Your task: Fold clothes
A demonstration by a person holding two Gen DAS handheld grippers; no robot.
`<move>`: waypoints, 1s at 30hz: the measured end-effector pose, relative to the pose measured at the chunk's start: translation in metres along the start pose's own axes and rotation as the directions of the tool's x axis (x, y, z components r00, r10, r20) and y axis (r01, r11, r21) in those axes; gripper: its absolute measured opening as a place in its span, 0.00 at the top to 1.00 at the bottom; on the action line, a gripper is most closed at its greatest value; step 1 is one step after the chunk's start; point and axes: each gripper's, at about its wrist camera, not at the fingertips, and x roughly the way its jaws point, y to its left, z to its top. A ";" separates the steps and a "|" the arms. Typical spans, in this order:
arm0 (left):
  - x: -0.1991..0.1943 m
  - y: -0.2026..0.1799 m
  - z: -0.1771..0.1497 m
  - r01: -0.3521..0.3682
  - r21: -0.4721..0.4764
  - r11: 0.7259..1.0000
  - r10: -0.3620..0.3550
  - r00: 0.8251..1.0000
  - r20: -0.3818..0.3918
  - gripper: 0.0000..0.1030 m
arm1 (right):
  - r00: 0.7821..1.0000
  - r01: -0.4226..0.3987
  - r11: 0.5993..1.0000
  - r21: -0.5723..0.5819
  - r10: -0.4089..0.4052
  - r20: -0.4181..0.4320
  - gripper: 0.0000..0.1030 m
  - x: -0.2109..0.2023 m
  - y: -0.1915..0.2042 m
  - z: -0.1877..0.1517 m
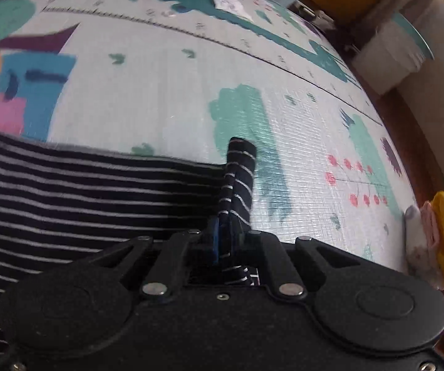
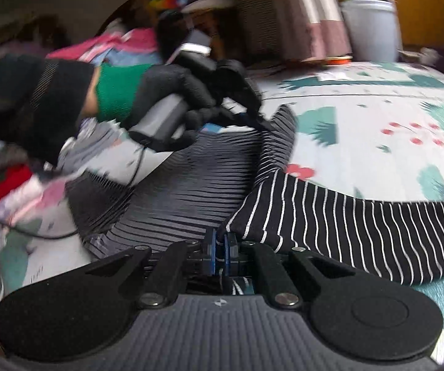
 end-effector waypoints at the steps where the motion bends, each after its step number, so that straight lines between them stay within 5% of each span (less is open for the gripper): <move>1: 0.002 0.003 -0.001 0.000 -0.005 1.000 0.000 1.000 -0.001 0.95 | 1.000 -0.010 1.000 -0.023 0.010 -0.011 0.93 0.000 0.003 0.002; 11: -0.007 0.015 -0.011 0.026 -0.039 0.999 -0.024 0.998 0.053 0.95 | 0.994 -0.058 0.979 -0.193 0.039 -0.103 0.93 0.006 0.021 0.011; 19: -0.002 0.026 -0.017 0.002 -0.042 0.999 0.000 0.999 0.048 0.95 | 0.982 -0.060 0.981 -0.184 0.025 -0.188 0.93 0.021 0.018 0.004; 26: -0.004 0.025 -0.012 0.058 -0.036 0.998 -0.055 0.996 0.073 0.95 | 0.980 -0.035 0.981 -0.189 -0.003 -0.198 0.93 0.016 0.019 0.013; 30: 0.003 0.021 -0.009 0.005 0.000 1.000 -0.005 0.999 0.043 0.94 | 0.978 -0.047 0.986 -0.162 0.012 -0.210 0.92 0.017 0.014 0.013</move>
